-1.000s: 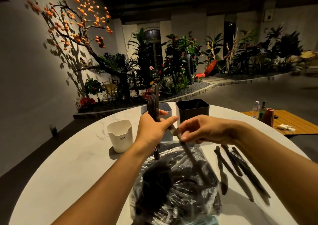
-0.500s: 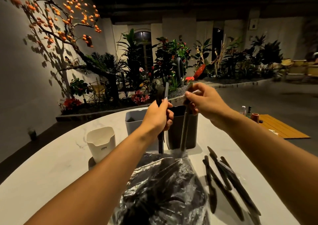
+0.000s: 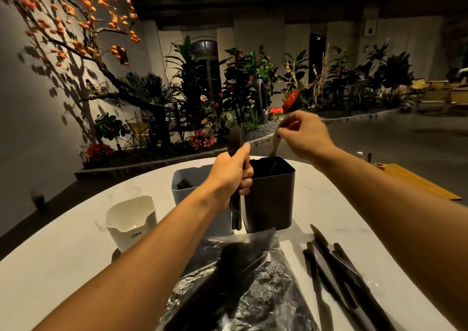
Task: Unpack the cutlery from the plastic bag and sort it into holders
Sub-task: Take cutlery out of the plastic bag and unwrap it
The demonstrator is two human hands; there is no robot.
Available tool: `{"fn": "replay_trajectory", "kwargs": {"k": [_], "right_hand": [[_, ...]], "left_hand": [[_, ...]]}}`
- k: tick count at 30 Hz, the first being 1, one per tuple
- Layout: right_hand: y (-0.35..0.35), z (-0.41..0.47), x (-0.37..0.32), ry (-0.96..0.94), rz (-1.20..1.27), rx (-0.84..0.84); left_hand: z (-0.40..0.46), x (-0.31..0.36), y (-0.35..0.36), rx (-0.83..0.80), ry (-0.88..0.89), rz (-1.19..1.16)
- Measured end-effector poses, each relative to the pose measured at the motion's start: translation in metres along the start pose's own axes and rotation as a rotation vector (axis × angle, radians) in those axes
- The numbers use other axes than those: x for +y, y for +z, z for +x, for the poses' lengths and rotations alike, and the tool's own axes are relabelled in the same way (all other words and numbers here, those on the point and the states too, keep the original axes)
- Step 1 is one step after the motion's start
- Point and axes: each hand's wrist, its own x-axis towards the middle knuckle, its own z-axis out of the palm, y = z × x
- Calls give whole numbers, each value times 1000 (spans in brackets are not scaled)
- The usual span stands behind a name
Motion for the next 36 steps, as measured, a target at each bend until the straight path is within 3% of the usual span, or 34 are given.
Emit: {"fn": "replay_trajectory", "kwargs": {"k": [8,13,15,17,19,21,29,32,36], "right_hand": [[28,-6,39,81,-238,-205],[28,-15,27,-70,-96,-41],[24,-27,9,-57,101,-152],[16,-42,-11,29,314,-379],[10,-51,-20,48,379,-530],[7,-58,-23,19,367,-569],[2,-81,-42,90,555,-483],[0,-90,-42,209,682,-370],[0,-106,-33,311,706,-344]], "left_hand": [[7,-20,4,-68,-17,23],[4,-20,4,-108,25,51],[-1,-18,4,-128,12,37],[-8,-15,3,-161,-8,-3],[-17,-11,2,-217,-34,-41],[-28,-8,-2,-269,-89,-76],[-65,-4,-30,-443,-198,-176],[-77,-7,-41,-334,-217,-256],[-90,-15,-53,-226,-134,-207]]}}
